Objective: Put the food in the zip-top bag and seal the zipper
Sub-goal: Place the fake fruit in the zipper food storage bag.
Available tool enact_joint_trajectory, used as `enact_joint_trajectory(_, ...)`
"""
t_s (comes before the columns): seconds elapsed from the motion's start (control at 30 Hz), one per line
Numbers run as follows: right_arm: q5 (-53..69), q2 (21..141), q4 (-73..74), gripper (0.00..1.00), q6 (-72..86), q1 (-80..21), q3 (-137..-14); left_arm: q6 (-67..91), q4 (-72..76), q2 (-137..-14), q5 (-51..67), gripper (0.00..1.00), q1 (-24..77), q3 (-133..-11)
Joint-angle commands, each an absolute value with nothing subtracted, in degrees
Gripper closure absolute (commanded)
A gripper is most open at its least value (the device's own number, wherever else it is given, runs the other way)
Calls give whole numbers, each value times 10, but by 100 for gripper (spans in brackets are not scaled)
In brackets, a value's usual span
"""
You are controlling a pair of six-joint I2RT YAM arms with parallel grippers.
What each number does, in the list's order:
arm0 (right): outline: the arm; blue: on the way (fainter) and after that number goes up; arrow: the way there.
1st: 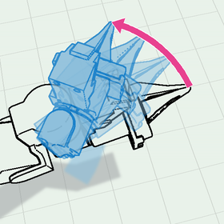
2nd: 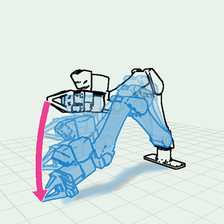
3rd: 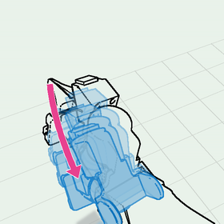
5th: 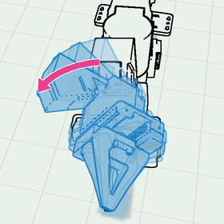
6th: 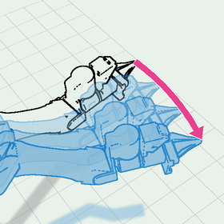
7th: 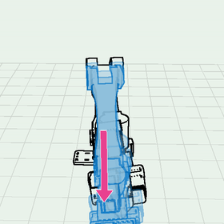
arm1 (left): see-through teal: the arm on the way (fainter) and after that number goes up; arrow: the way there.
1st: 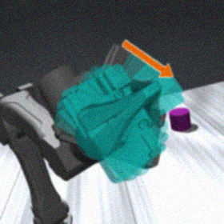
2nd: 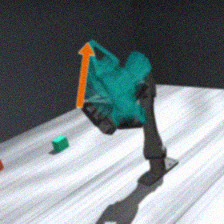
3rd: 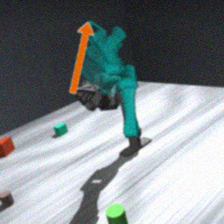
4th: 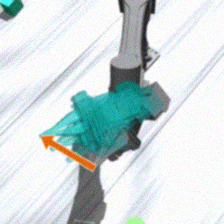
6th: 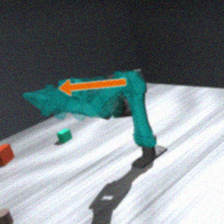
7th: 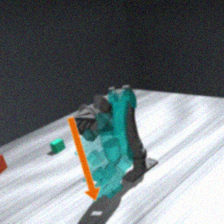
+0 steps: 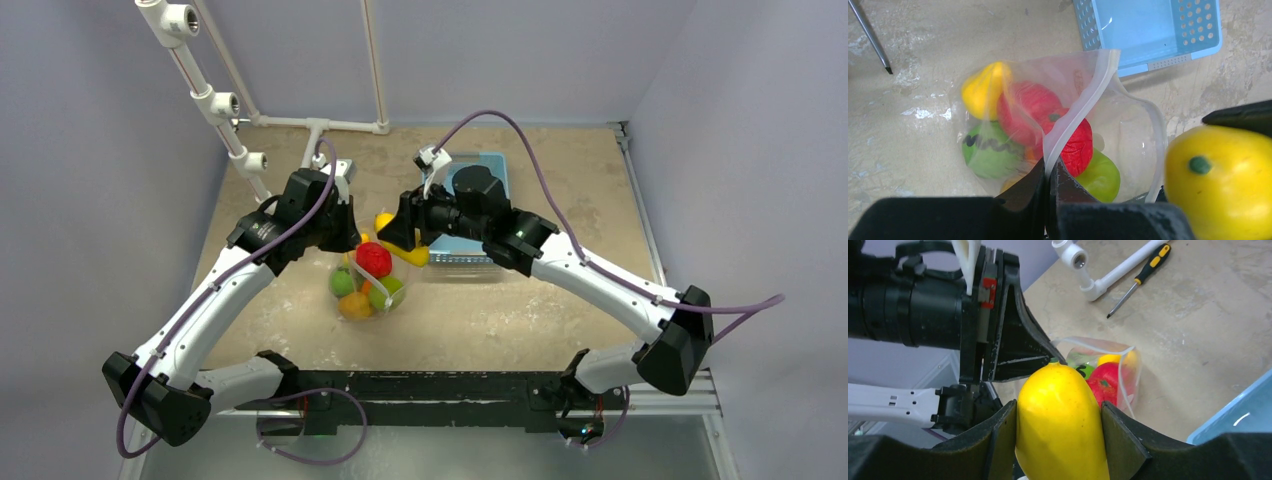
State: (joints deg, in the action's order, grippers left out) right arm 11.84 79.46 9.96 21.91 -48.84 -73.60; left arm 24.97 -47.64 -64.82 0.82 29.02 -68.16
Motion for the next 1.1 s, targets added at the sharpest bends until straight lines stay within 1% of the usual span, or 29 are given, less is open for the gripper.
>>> enact_joint_trajectory(0.0, 131, 792, 58, 69, 235, -506, -716, 261, -460, -636, 12, 100, 292, -688)
enact_joint_trajectory(0.17, 116, 820, 56, 68, 249, -515, -718, 261, -461, -633, 12, 100, 292, -689)
enact_joint_trajectory(0.57, 73, 904, 78, 63, 278, -524, -768, 260, -462, -631, 12, 100, 292, -686)
enact_joint_trajectory(0.63, 67, 912, 80, 55, 279, -530, -774, 261, -461, -631, 12, 100, 292, -684)
enact_joint_trajectory(0.77, 49, 918, 90, 28, 284, -538, -785, 261, -459, -630, 14, 100, 292, -681)
enact_joint_trajectory(0.87, 36, 915, 96, 14, 286, -539, -791, 261, -458, -631, 14, 100, 292, -681)
enact_joint_trajectory(0.97, 25, 907, 100, 7, 287, -539, -796, 261, -457, -633, 16, 100, 292, -682)
enact_joint_trajectory(1.07, 10, 897, 106, 4, 289, -539, -800, 261, -456, -634, 17, 100, 292, -683)
